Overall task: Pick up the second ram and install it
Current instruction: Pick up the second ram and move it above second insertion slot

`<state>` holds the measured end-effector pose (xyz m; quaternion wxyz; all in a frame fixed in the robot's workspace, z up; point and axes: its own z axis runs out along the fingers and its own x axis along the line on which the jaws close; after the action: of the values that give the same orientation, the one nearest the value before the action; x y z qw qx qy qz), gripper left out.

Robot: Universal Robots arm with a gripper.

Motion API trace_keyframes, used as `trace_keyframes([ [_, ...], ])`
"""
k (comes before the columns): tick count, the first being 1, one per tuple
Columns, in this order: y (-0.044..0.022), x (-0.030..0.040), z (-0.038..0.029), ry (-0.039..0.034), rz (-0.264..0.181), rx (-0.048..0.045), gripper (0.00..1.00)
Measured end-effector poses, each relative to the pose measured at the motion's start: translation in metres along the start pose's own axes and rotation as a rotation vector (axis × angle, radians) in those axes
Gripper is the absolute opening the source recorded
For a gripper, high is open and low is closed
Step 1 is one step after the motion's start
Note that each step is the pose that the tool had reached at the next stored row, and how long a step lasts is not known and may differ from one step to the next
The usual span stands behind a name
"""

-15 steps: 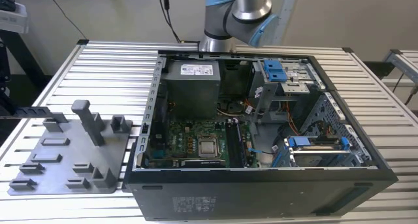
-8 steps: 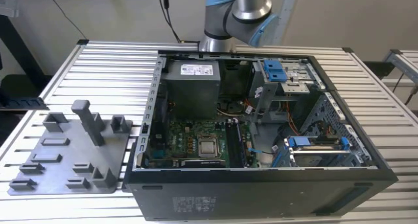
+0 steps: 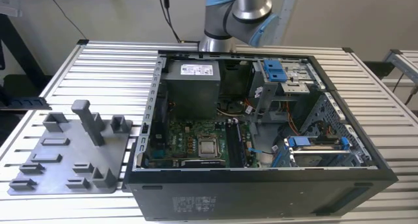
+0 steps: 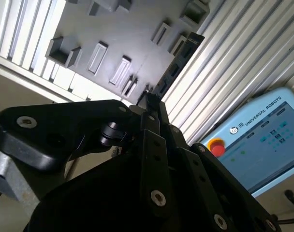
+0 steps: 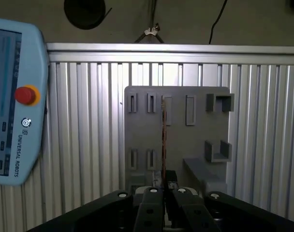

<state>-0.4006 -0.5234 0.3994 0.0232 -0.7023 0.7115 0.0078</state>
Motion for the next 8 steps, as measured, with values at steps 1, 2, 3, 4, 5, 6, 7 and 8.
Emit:
trace_keyframes([
  [1,-0.0014,0.0000,0.0000,0.0001,0.000,0.0000,0.14],
  [2,-0.0029,0.0000,0.0000,0.0002,0.000,-0.0001,0.14],
  [3,-0.0043,0.0000,0.0001,0.0002,0.000,0.0000,0.14],
  [4,-0.0057,0.0000,0.0001,0.0003,0.000,-0.0001,0.14],
  [5,-0.0069,-0.0001,0.0002,0.0003,0.000,0.0000,0.14],
  [6,-0.0081,-0.0001,0.0002,0.0004,0.000,0.0000,0.14],
  [7,-0.0094,-0.0001,0.0002,0.0004,0.000,0.0000,0.14],
  [8,-0.0104,-0.0001,0.0002,0.0005,0.000,0.0000,0.14],
])
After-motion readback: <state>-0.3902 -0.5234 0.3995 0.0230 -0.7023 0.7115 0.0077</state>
